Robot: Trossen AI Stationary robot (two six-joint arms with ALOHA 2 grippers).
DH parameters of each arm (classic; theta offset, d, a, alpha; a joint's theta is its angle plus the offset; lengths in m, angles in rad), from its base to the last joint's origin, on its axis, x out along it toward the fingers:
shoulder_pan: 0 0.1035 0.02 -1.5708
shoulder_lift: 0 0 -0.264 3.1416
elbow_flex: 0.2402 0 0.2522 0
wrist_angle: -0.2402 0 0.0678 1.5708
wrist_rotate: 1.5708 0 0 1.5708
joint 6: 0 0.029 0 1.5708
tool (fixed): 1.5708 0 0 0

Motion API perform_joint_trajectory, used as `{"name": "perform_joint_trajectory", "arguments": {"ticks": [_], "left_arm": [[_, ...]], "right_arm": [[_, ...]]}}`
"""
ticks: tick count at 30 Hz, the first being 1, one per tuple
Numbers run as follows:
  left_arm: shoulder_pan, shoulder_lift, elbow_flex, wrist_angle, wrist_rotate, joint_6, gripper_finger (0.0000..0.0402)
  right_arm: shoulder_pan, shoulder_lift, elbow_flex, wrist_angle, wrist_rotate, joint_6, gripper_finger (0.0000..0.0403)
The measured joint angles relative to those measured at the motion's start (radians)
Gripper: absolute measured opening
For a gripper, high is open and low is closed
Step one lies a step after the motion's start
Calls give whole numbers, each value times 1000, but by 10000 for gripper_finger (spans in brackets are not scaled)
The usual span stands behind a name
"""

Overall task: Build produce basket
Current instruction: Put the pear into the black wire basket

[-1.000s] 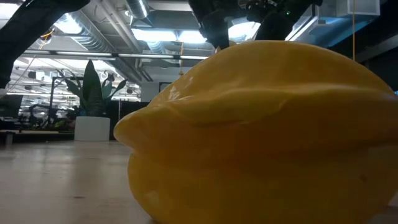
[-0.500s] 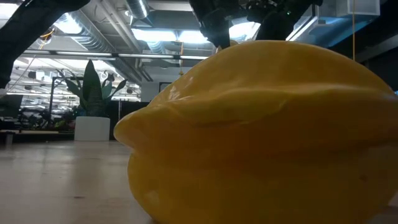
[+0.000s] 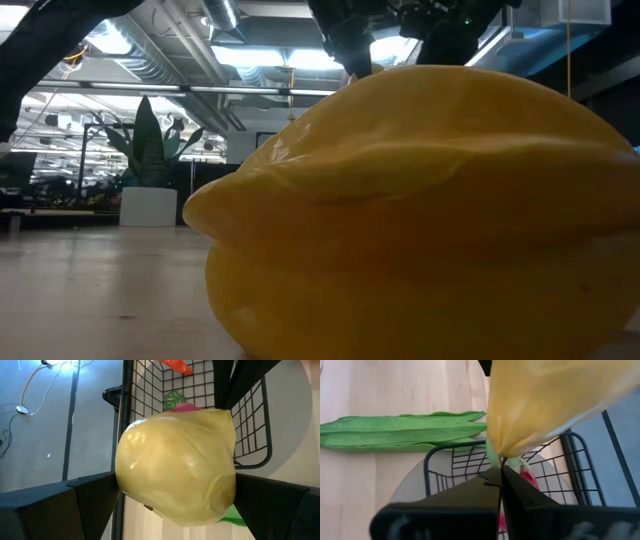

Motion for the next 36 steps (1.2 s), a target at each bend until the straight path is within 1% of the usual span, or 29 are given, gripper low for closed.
{"name": "perform_joint_trajectory", "arguments": {"ticks": [25, 30, 36], "left_arm": [[-21, 0, 2, 10, -9, -9, 334], [-19, 0, 2, 14, 37, -32, 334], [-13, 0, 2, 33, 62, -62, 334]], "right_arm": [[-8, 0, -1, 20, 2, -5, 0], [-8, -5, -1, -1, 47, -3, 0], [-8, -25, -1, -16, 49, -4, 0]]}}
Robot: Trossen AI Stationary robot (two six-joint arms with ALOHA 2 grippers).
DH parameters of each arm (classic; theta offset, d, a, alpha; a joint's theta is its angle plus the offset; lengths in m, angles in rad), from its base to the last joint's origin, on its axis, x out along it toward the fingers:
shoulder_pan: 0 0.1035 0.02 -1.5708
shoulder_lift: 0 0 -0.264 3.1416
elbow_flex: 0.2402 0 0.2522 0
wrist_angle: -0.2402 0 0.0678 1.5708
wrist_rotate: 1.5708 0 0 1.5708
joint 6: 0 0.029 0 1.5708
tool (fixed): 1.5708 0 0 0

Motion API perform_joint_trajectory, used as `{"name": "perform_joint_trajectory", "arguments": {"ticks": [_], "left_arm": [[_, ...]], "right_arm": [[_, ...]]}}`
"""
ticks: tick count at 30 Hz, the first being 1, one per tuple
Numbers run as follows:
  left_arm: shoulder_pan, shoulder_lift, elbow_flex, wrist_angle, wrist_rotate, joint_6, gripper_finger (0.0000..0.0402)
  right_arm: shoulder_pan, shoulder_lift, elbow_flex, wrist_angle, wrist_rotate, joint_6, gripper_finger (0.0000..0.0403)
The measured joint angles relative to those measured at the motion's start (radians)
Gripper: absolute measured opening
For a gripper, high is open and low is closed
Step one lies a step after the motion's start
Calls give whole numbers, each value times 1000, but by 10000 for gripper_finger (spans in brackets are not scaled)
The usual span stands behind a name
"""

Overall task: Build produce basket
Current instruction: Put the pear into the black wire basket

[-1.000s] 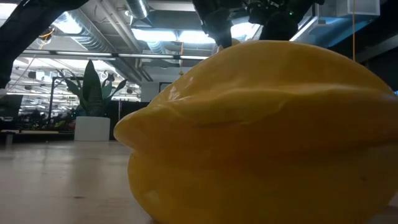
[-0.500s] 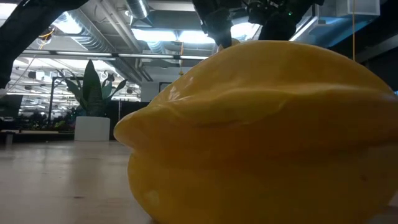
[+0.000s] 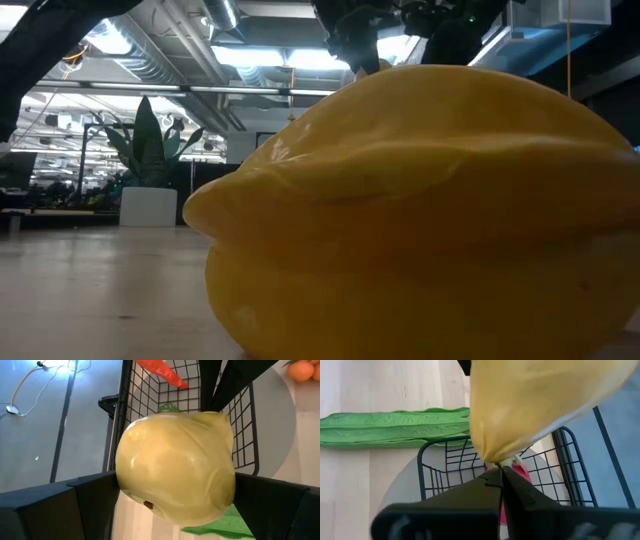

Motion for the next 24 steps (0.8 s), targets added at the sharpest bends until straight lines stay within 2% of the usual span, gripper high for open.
{"name": "perform_joint_trajectory", "arguments": {"ticks": [11, 24], "left_arm": [[-2, 0, 0, 26, 14, 0, 334], [-4, 0, 0, 22, 11, -15, 334]], "right_arm": [[-1, 0, -1, 0, 3, -1, 9], [12, 0, -1, 8, 10, -26, 141]]}}
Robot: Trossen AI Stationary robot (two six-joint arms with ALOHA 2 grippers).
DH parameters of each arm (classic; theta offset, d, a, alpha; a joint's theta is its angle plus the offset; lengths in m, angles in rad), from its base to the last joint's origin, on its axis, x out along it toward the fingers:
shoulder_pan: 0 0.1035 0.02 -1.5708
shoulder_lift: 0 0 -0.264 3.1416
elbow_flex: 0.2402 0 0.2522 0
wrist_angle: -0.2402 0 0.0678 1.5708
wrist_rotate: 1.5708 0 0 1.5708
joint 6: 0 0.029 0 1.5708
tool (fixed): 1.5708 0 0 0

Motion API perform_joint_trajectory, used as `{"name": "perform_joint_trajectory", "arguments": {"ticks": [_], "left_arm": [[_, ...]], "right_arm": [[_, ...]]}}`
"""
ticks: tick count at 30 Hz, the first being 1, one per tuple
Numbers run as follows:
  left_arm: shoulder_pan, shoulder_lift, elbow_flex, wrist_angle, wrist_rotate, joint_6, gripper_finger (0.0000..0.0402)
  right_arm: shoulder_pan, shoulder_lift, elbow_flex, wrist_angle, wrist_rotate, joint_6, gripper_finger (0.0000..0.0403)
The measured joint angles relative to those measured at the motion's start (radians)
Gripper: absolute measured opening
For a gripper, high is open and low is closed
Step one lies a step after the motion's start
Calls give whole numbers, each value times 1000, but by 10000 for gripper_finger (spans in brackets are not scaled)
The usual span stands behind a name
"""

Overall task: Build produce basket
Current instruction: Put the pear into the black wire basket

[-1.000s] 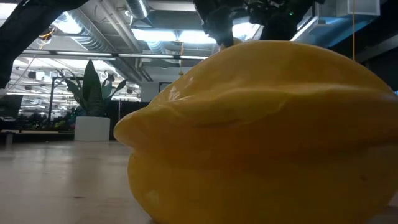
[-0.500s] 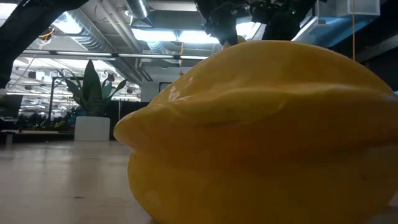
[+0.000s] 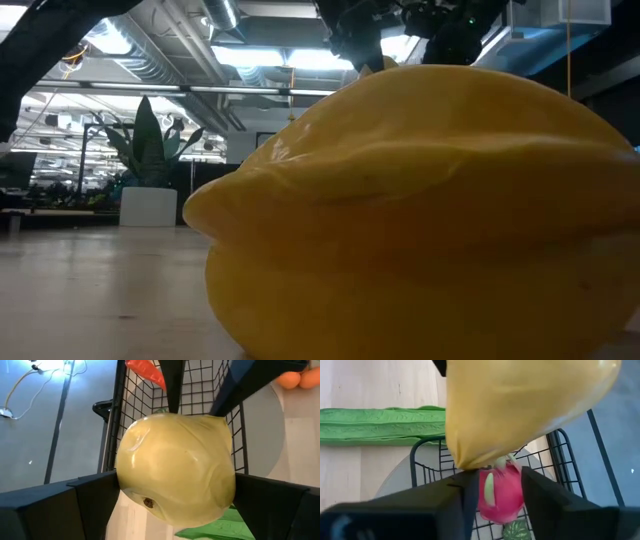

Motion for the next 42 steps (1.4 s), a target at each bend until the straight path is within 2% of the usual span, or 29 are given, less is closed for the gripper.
{"name": "perform_joint_trajectory", "arguments": {"ticks": [5, 24, 28, 35, 42], "left_arm": [[1, 0, 0, 24, -45, -3, 334], [-9, -1, -1, 38, -60, -3, 334], [-9, -1, -1, 37, -60, -7, 334], [-9, -1, -1, 38, -60, -15, 334], [-9, -1, -1, 23, -56, -8, 334]], "right_arm": [[4, 0, 0, 14, -13, -1, 161], [3, -1, 0, 79, -5, 2, 161], [3, -1, 0, 80, -6, 3, 129], [3, -1, 0, 85, -5, -4, 26], [4, -1, 0, 65, -4, -28, 8]]}}
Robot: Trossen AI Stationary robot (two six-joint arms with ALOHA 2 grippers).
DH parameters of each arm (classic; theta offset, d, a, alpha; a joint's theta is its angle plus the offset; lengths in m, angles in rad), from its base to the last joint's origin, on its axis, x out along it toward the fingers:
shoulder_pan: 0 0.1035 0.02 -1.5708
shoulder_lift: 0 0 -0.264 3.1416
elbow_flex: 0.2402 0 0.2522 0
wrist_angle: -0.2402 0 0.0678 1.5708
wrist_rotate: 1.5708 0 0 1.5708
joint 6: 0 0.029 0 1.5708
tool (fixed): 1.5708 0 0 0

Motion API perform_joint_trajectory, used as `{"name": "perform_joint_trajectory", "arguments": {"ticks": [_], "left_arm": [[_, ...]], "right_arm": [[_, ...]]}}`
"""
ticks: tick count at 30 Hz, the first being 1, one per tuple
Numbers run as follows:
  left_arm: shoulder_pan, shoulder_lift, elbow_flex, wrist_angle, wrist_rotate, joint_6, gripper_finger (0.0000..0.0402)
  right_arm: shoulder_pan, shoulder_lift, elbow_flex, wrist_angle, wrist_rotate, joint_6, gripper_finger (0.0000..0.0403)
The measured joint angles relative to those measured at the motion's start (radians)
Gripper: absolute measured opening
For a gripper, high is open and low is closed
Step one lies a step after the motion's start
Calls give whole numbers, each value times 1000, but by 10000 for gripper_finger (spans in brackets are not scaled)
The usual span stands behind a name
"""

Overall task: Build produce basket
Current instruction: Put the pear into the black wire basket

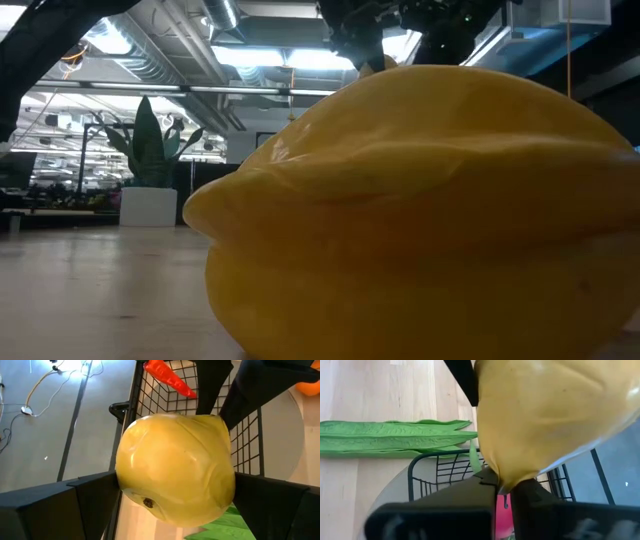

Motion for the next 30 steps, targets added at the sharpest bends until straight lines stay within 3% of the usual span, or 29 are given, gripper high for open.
{"name": "perform_joint_trajectory", "arguments": {"ticks": [9, 15, 30], "left_arm": [[-2, 2, 1, -86, 9, 122, 334], [0, 2, 1, -110, 70, 111, 334], [9, 2, 1, -186, 78, 27, 334]], "right_arm": [[1, 1, 1, -22, 12, -7, 6], [1, 1, 1, -33, 0, -10, 6], [0, 1, 2, -30, -13, -26, 0]]}}
